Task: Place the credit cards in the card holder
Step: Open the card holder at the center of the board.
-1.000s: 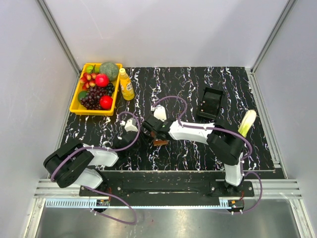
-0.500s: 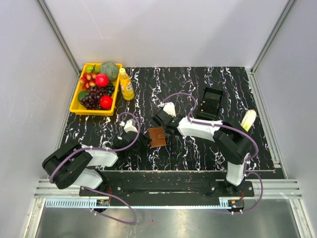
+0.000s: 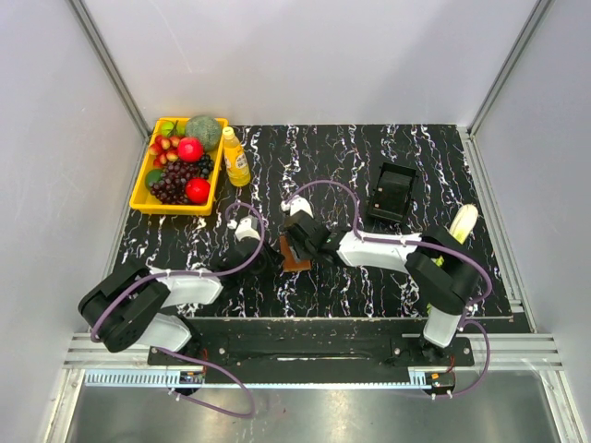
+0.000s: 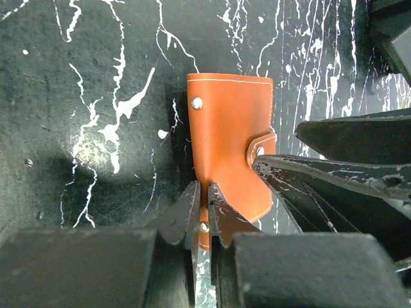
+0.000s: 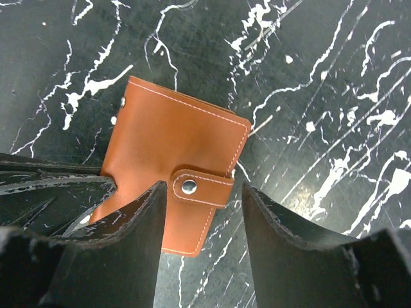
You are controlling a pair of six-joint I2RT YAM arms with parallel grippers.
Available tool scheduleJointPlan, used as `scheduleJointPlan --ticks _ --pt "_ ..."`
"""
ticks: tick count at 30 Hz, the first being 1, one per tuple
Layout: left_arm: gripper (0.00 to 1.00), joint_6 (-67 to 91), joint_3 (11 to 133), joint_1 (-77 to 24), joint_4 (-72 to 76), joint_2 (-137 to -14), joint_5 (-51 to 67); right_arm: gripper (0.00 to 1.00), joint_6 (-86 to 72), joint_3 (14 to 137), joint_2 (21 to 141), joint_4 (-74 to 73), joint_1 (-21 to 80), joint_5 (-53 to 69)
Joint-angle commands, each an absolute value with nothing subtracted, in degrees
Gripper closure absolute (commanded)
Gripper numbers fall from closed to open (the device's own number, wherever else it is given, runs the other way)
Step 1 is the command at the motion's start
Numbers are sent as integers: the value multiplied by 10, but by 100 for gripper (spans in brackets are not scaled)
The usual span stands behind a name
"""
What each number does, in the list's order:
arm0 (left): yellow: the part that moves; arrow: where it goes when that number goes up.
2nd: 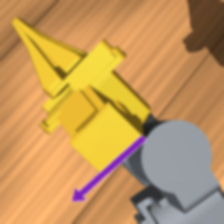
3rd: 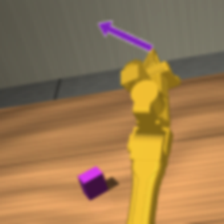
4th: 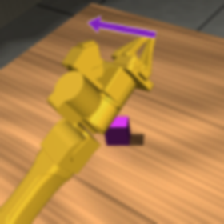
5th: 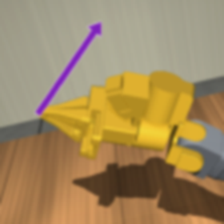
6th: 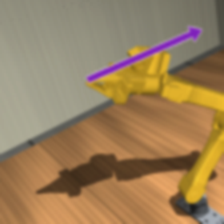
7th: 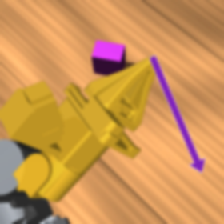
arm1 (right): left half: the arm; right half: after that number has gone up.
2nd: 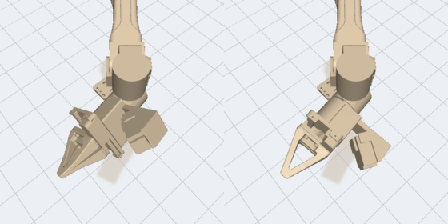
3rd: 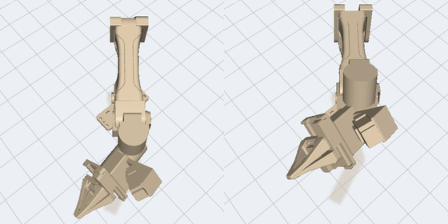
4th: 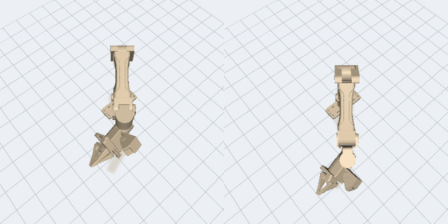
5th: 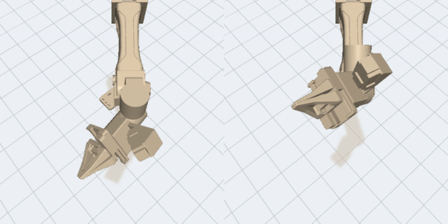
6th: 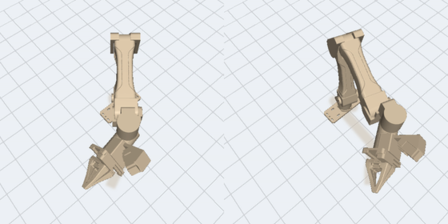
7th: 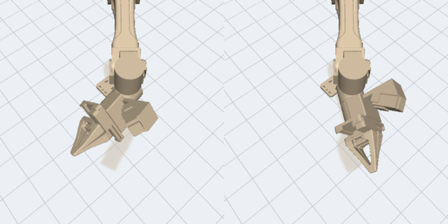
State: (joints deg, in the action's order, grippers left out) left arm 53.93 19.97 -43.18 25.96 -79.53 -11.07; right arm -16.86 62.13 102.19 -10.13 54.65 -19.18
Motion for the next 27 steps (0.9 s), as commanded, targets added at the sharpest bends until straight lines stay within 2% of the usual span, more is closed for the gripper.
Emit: scheduleJointPlan --ticks 1,11,19,23,27 --pt "100 527 226 -420 229 -773 -102 43 -106 595 1013 -11 554 -171" --pt "100 519 221 -417 265 -758 -66 43 -114 618 1044 -19 567 -179" --pt "100 518 217 -417 285 -757 -53 58 -156 654 1070 -69 581 -228" --pt "100 520 216 -417 273 -751 -61 59 -191 678 1082 -133 585 -279" --pt "100 519 215 -417 257 -741 -79 60 -208 666 1064 -139 589 -278"
